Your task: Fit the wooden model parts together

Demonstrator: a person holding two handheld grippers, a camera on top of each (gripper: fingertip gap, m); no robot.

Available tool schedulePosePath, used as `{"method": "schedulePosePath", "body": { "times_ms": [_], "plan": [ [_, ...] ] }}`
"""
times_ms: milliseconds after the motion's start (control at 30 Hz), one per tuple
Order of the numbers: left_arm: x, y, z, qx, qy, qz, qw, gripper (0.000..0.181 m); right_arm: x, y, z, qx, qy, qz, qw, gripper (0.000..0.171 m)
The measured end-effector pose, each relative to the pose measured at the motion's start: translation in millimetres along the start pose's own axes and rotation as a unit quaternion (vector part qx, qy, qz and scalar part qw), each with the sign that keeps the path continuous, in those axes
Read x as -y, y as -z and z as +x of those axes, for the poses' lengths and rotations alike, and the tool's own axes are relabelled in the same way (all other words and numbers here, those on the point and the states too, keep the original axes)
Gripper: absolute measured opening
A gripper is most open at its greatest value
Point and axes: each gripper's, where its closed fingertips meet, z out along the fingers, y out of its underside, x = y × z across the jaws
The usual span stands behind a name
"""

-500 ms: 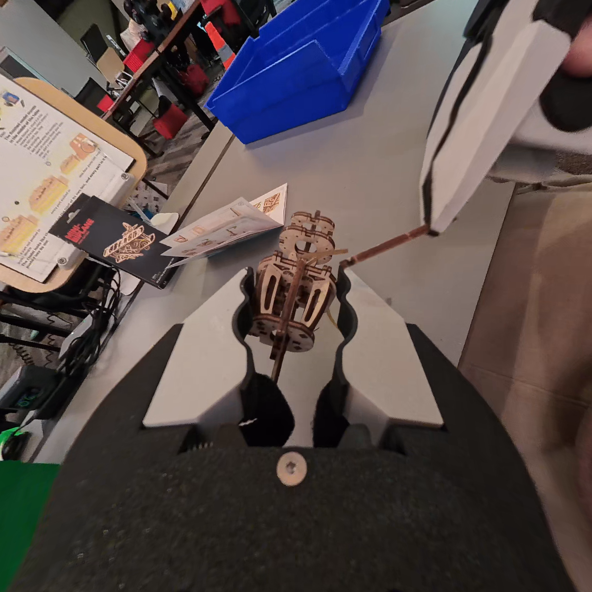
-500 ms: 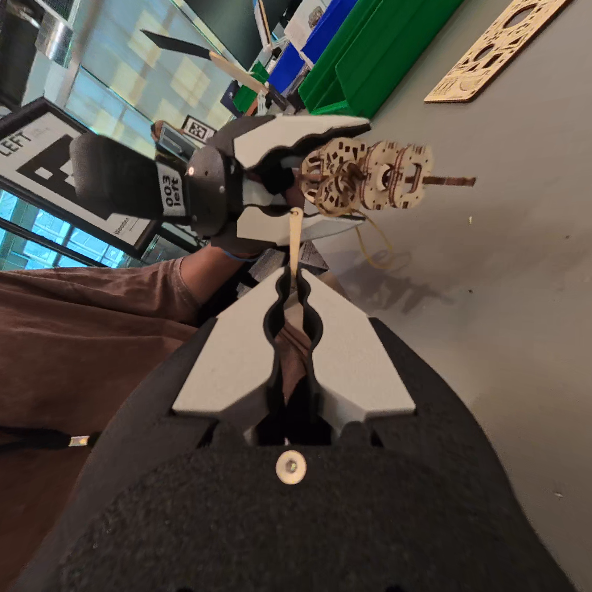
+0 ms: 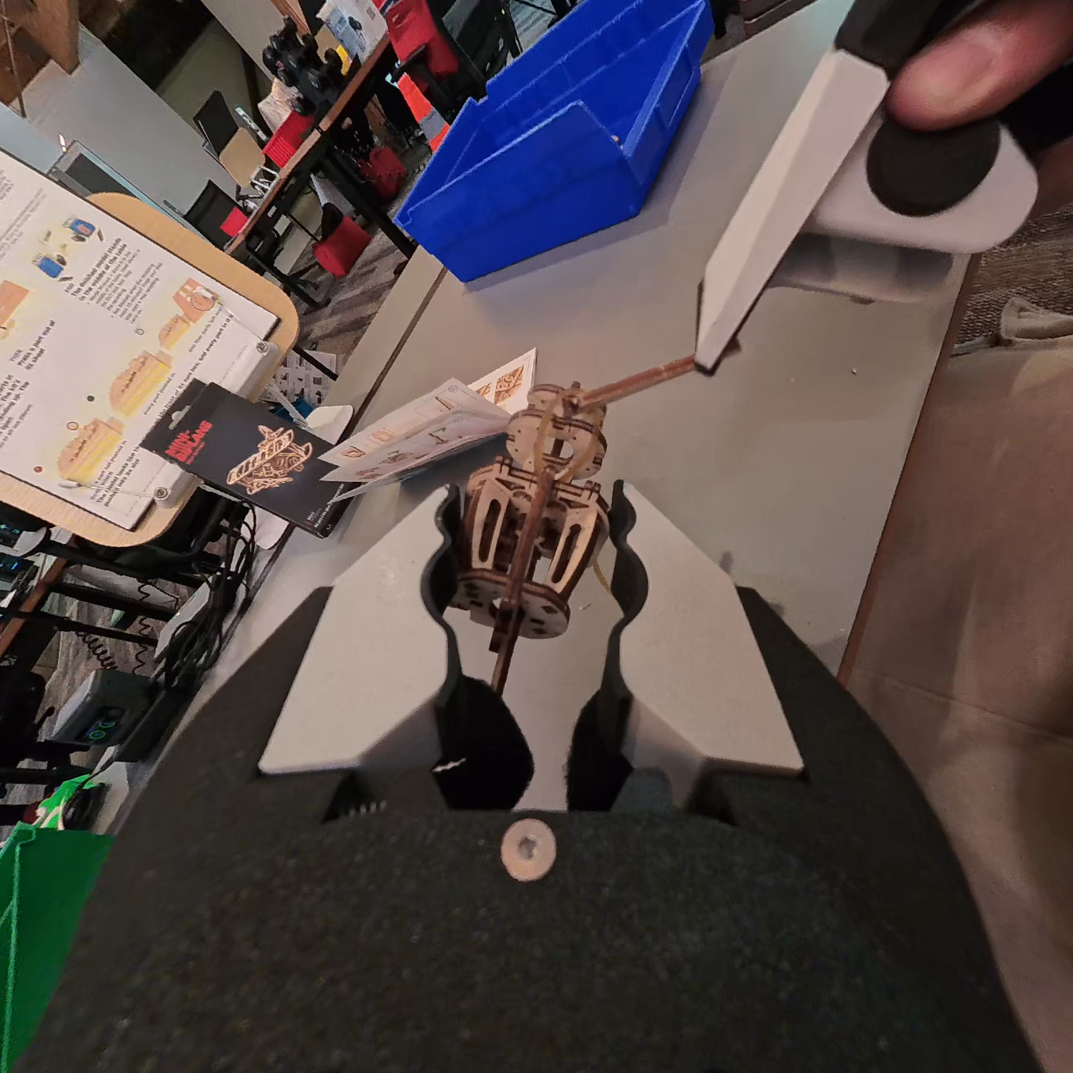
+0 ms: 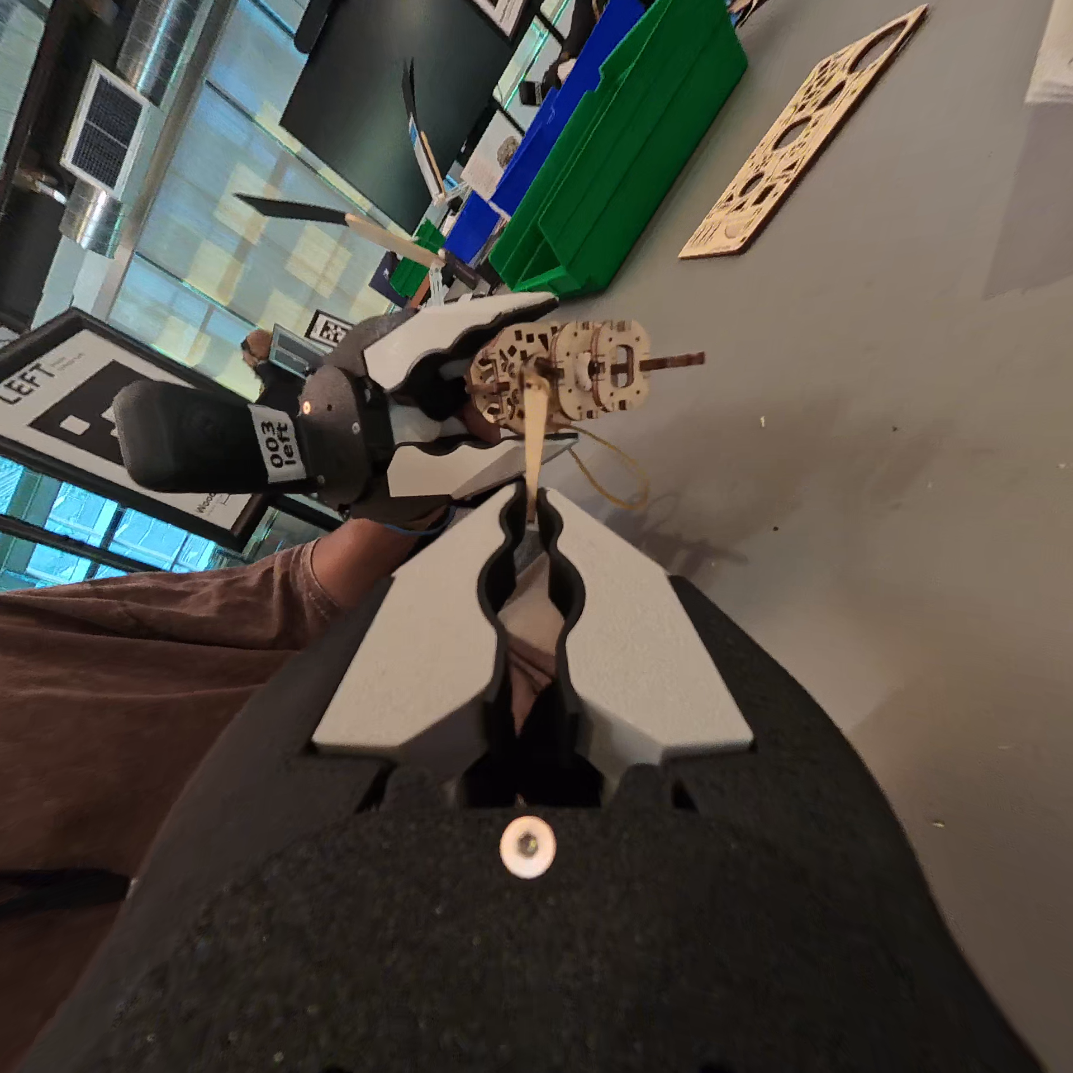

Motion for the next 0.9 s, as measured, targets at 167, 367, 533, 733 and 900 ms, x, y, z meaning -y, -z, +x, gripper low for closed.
{"method": "schedulePosePath", "body": {
  "times_ms": [167, 367, 533, 733, 900],
  "plan": [
    [4.1, 0.6, -3.1, 0.031, -0.023, -0.003, 0.999, 0.050, 3.4, -2.3, 1.8, -0.001, -0.051, 0.038, 0.998, 0.003],
    [6.8, -0.4, -2.3, 0.050, -0.049, -0.008, 0.998, 0.050, 5.6, -4.8, -8.2, 0.041, -0.085, 0.062, 0.994, 0.002],
    [5.5, -0.6, -3.0, 0.050, -0.046, -0.009, 0.998, 0.050, 3.5, -5.2, -7.6, 0.030, -0.068, 0.048, 0.996, 0.002],
    [2.7, -2.1, -0.6, 0.023, -0.010, -0.008, 1.000, 0.050, -5.4, 0.4, -4.8, -0.049, 0.084, -0.034, 0.995, 0.003],
    [-2.4, -3.7, 3.0, -0.011, 0.027, -0.006, 1.000, 0.050, -1.4, 23.6, -19.2, -0.062, 0.212, -0.072, 0.972, 0.003]
  ]
}}
